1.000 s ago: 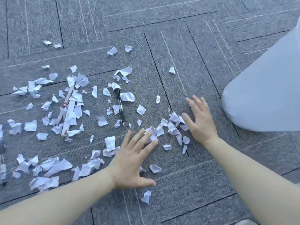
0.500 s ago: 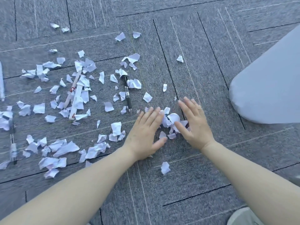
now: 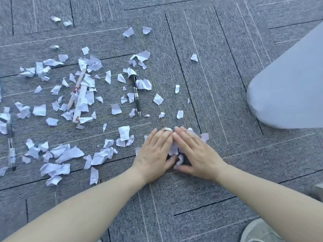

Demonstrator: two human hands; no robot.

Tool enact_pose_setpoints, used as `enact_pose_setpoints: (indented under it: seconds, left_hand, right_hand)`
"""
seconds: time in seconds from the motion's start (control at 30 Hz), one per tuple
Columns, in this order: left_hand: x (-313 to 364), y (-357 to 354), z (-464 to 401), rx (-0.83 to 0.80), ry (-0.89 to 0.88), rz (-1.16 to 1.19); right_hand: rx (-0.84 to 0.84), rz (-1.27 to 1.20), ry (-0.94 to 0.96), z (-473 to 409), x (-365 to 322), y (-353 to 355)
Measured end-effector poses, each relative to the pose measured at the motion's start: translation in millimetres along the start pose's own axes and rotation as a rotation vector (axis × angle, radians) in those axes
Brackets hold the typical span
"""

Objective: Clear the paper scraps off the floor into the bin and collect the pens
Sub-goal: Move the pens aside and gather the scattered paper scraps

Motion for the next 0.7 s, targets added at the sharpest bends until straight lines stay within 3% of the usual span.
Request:
enact_pose_setpoints:
  seconds: [0.1,0.2,0.37,0.47,0.6,0.7]
  left_hand:
    - [-25.8,19.8,-26.5,0.101,0.122,0.007]
    - [-54.2,36.6,-53.8,0.088,0.186,-0.06]
    - [-104.3,54.5,-89.5,0.075,0.329,-0.121]
    - [-121.8,61.4,-109.5,0.091,0.421,-0.139]
    - [-106.8,68.0,-115.8,0.155,0.272,-0.292]
    - [-94.2,69.7,-112.4,0.229,0.131,-0.341]
  right_hand:
    - [0.095,-0.042,-0.175,-27.9,15.1,6.6]
    - [0.155,-0.038,-0.231,-61.8,25.9,14.6]
    - [0.048,0.022,-0.349,-112.3,59.2,25.2]
    - [0.003,-0.027,-0.309,-140.3,67.1,31.3]
    - [0.111,-0.096,-0.128,-145.9,48.4,35.7]
    - [0.199,0.009,-0.147,-138.1,42.4,35.9]
Point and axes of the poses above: each hand's wrist, its own z-axis away from the middle knuckle, its own y-axis out of the back of the hand, x = y × z, the point moved 8 cm from there along -z, towards the middle knuckle, and after that the axes turned 5 degrees about z, right-handed, at the moved point
